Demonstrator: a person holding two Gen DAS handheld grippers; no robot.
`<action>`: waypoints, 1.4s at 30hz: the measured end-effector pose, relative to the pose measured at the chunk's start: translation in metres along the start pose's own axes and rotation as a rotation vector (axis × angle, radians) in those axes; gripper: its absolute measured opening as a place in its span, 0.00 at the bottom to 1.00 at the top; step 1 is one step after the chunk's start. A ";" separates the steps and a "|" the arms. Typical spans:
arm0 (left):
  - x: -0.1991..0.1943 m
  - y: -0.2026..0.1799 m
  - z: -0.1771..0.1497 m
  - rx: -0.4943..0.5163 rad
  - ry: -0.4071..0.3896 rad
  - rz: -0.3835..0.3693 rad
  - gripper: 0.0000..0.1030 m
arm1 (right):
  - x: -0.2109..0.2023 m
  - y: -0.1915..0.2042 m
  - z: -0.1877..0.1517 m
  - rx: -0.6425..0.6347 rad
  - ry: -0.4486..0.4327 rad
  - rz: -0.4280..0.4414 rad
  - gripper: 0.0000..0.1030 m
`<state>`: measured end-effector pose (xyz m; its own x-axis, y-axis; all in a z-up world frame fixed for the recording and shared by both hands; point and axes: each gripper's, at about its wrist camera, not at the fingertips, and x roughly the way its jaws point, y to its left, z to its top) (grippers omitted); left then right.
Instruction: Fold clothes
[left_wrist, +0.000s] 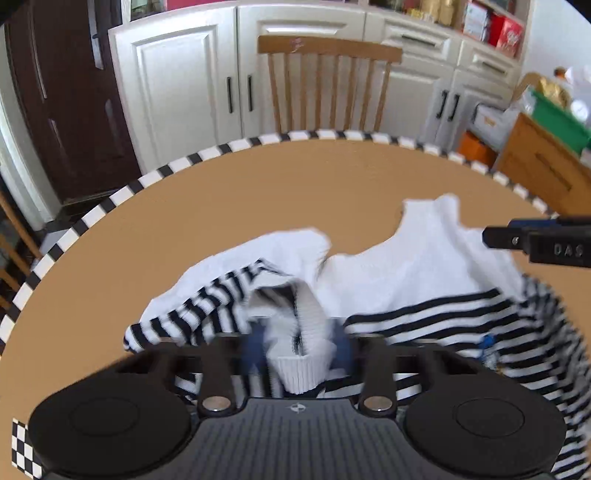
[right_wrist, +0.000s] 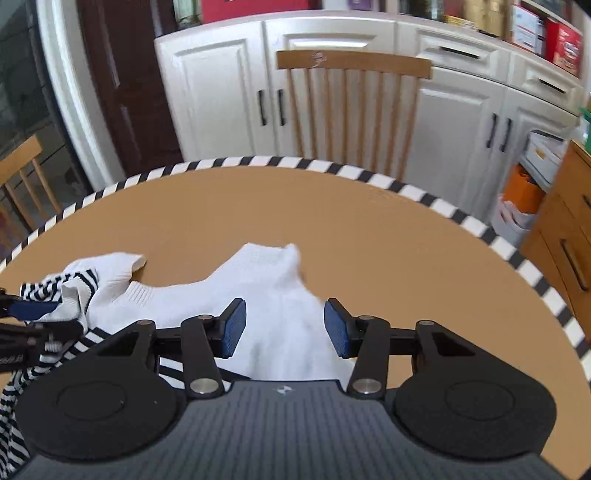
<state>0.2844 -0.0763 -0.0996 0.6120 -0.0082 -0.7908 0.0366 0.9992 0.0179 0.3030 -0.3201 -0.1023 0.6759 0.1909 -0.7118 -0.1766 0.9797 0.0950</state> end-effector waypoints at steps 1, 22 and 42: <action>-0.002 0.007 -0.004 -0.022 -0.011 0.008 0.08 | 0.000 0.002 -0.001 -0.005 -0.005 0.001 0.47; -0.081 0.162 -0.033 -0.236 -0.162 0.008 0.48 | 0.029 -0.028 0.030 0.030 -0.007 0.063 0.45; 0.078 0.057 0.064 0.155 -0.125 0.062 0.04 | 0.063 -0.034 0.061 -0.009 -0.036 -0.012 0.04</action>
<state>0.3845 -0.0227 -0.1213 0.7101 0.0389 -0.7030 0.1108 0.9799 0.1661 0.3949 -0.3377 -0.1082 0.7036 0.1813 -0.6871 -0.1746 0.9814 0.0802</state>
